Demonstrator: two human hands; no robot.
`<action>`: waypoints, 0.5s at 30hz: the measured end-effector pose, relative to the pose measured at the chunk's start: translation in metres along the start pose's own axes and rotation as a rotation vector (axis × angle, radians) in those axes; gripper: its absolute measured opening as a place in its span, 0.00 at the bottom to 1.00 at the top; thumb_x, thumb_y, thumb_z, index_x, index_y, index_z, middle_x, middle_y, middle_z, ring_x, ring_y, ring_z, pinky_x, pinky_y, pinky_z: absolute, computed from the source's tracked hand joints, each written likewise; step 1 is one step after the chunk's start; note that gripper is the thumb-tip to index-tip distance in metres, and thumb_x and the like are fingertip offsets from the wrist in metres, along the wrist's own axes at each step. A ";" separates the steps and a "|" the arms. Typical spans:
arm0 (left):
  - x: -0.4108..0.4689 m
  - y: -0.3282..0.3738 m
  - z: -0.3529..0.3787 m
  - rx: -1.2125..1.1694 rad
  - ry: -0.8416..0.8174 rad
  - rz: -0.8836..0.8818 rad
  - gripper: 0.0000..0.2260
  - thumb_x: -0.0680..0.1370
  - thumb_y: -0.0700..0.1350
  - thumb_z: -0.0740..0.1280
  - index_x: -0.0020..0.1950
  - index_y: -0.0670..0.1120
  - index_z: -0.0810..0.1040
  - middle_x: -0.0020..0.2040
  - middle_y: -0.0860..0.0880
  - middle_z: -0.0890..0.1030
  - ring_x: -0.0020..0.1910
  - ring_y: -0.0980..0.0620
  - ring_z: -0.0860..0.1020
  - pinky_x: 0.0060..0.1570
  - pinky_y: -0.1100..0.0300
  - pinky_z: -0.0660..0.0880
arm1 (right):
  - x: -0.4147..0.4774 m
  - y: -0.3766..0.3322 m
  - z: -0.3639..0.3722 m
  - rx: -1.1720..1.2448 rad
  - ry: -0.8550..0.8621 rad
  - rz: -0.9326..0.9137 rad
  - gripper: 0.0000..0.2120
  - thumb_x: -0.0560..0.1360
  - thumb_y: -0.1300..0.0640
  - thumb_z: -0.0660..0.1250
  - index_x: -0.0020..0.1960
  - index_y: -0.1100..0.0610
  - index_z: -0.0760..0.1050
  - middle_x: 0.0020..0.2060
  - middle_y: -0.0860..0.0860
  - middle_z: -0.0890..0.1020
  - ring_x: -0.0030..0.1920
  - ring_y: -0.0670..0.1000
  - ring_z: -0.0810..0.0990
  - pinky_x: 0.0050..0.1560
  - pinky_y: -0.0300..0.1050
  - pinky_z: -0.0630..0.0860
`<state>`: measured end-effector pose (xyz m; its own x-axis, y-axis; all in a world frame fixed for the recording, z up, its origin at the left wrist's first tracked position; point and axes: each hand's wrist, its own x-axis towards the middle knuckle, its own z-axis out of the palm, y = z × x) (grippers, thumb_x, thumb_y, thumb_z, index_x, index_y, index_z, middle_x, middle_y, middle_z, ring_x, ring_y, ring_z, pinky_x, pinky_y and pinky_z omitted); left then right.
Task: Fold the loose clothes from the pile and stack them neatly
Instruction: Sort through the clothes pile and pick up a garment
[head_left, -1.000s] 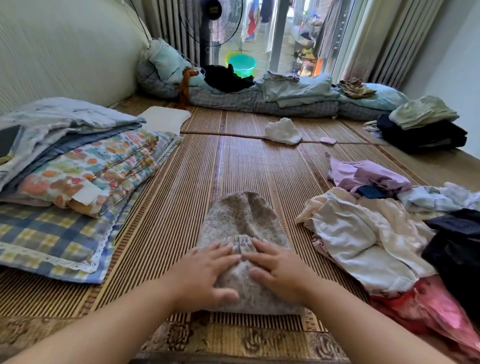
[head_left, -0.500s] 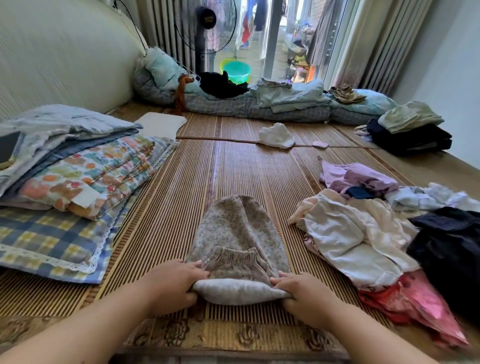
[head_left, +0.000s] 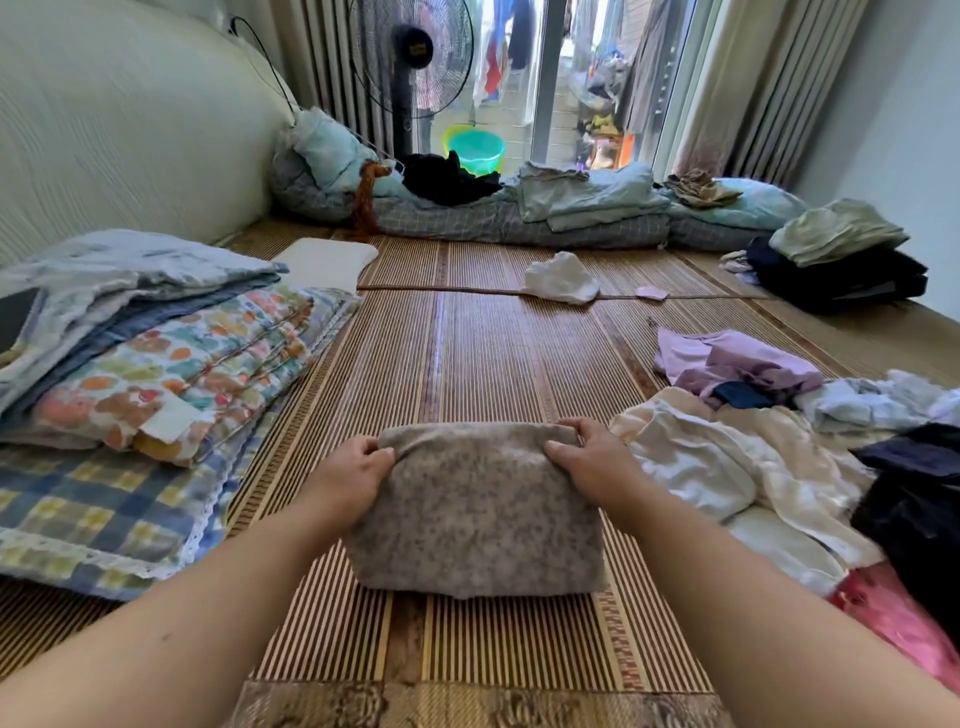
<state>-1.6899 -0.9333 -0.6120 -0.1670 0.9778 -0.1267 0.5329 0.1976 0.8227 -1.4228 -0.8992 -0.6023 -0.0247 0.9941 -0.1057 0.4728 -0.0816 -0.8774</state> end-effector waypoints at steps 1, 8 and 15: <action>0.009 0.001 0.003 -0.013 -0.021 -0.046 0.18 0.80 0.55 0.60 0.67 0.49 0.72 0.57 0.48 0.77 0.55 0.48 0.74 0.54 0.50 0.73 | 0.012 0.000 0.005 -0.060 0.016 0.025 0.22 0.77 0.52 0.66 0.70 0.53 0.68 0.64 0.54 0.75 0.62 0.55 0.73 0.63 0.49 0.70; 0.014 -0.016 0.032 0.688 -0.145 0.263 0.33 0.74 0.63 0.63 0.75 0.65 0.51 0.78 0.55 0.51 0.77 0.50 0.51 0.72 0.38 0.49 | 0.011 0.024 0.024 -0.529 -0.090 -0.144 0.30 0.77 0.53 0.64 0.76 0.45 0.58 0.75 0.48 0.62 0.73 0.52 0.62 0.71 0.51 0.62; 0.008 -0.027 0.072 0.918 -0.401 0.221 0.42 0.67 0.73 0.60 0.73 0.69 0.40 0.79 0.51 0.38 0.77 0.42 0.38 0.70 0.36 0.39 | -0.007 0.051 0.054 -0.963 -0.533 -0.176 0.46 0.67 0.33 0.63 0.74 0.34 0.36 0.78 0.46 0.39 0.77 0.55 0.40 0.73 0.62 0.44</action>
<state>-1.6453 -0.9257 -0.6750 0.2118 0.9169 -0.3383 0.9755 -0.1774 0.1298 -1.4456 -0.9146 -0.6714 -0.4245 0.8095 -0.4057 0.9054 0.3770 -0.1952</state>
